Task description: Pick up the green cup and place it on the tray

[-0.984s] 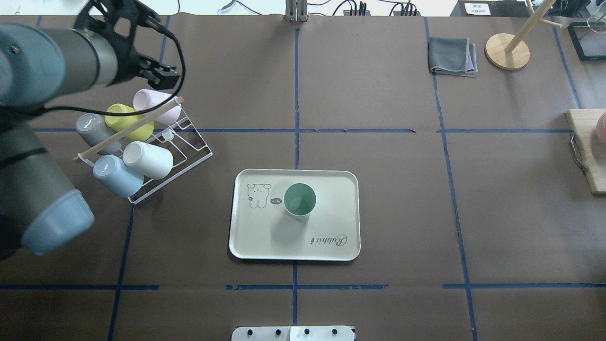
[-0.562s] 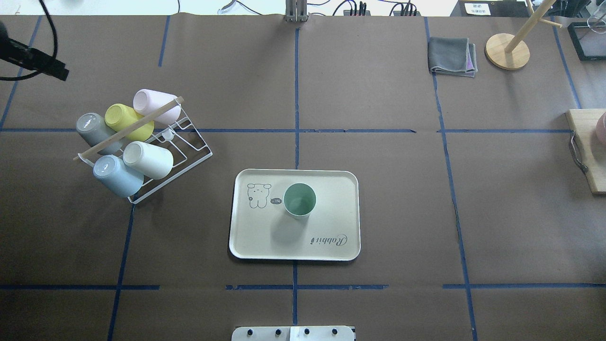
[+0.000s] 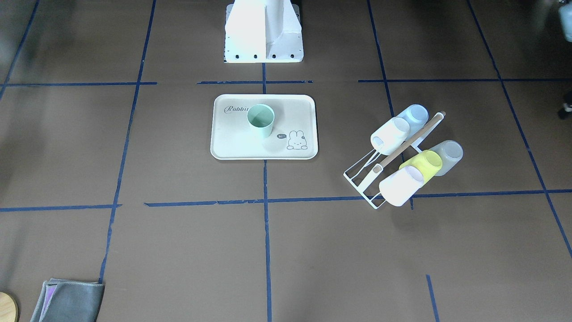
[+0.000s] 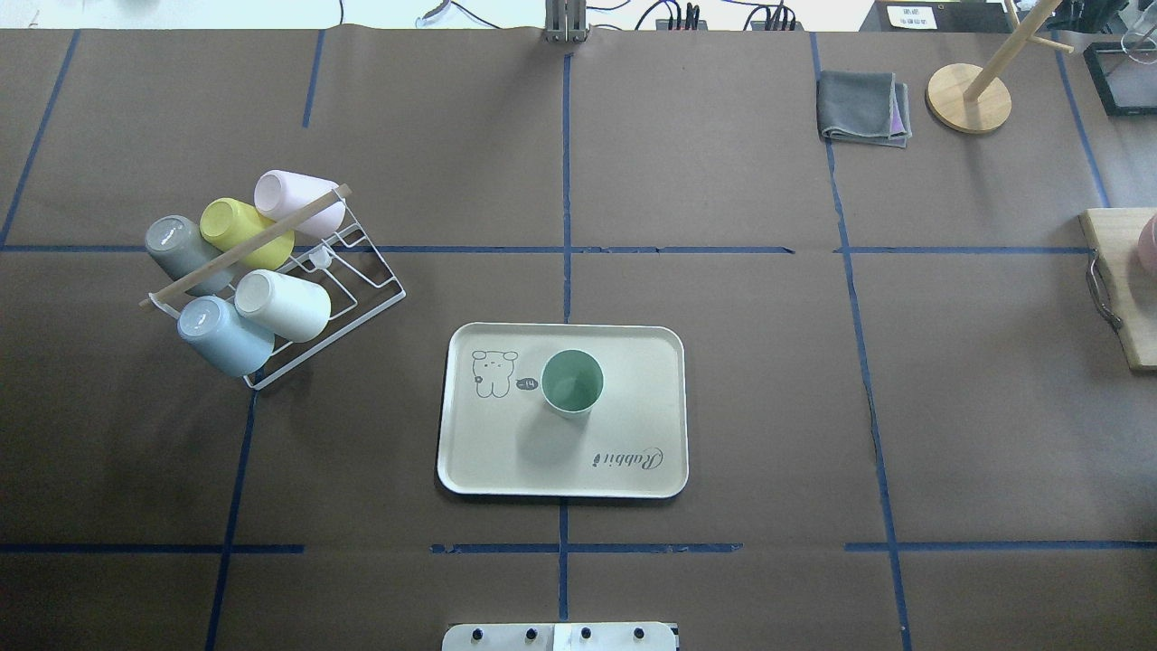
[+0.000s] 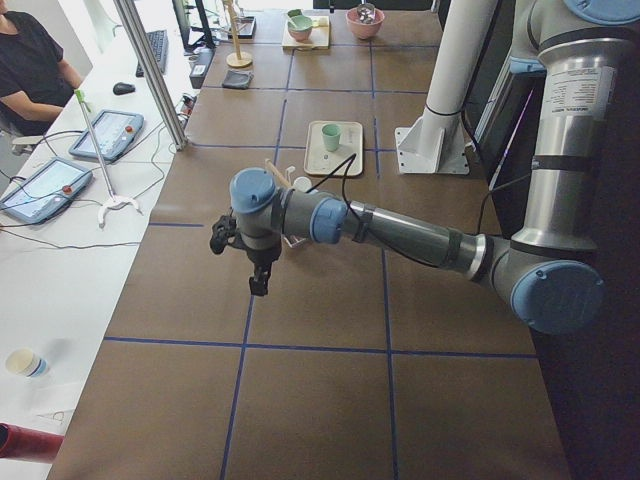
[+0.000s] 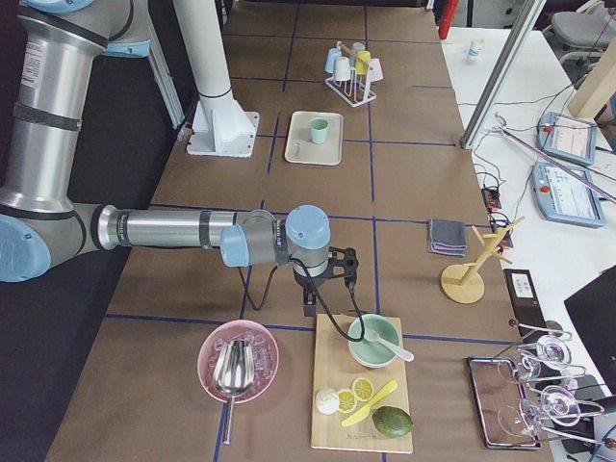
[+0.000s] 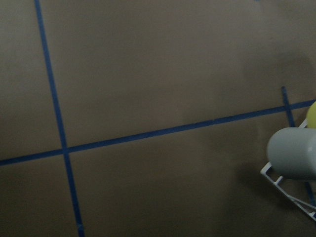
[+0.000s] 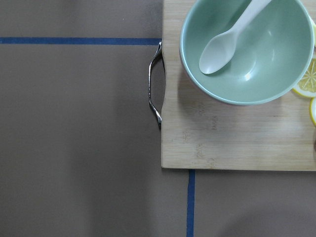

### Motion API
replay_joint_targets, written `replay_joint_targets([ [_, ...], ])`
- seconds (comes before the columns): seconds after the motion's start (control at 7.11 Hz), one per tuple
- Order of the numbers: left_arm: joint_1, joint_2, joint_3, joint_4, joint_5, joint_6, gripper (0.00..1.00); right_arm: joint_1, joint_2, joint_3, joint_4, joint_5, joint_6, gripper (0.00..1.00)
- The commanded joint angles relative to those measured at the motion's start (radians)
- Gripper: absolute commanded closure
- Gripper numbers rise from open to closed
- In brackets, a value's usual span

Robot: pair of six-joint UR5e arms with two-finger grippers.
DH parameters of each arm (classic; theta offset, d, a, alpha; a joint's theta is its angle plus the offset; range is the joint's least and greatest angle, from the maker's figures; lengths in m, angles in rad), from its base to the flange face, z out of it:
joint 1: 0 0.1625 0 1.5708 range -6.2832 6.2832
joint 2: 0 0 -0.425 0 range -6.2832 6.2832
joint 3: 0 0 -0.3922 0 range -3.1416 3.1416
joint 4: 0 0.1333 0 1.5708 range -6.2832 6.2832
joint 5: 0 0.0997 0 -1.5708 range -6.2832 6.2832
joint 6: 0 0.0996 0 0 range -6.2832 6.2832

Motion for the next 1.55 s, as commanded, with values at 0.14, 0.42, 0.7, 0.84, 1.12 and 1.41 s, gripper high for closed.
replay_joint_targets([
  [0.14,-0.061,0.038,0.065,0.066,-0.012,0.005,0.00,0.028,0.013,-0.025,0.002,0.002,-0.009,0.00],
  [0.42,-0.062,0.068,0.028,0.067,-0.009,0.007,0.00,0.030,0.027,-0.041,0.000,0.004,-0.013,0.00],
  [0.7,-0.064,0.149,-0.069,0.111,-0.008,0.005,0.00,0.027,0.041,-0.088,0.000,0.004,-0.061,0.00],
  [0.84,-0.062,0.156,-0.082,0.122,-0.008,0.004,0.00,0.029,0.046,-0.098,-0.001,0.004,-0.072,0.00],
  [1.12,-0.059,0.156,-0.085,0.118,0.003,-0.055,0.00,0.030,0.053,-0.116,0.000,0.002,-0.083,0.00],
  [1.41,-0.058,0.156,-0.067,0.106,0.002,-0.049,0.00,0.036,0.053,-0.104,-0.001,0.031,-0.083,0.00],
])
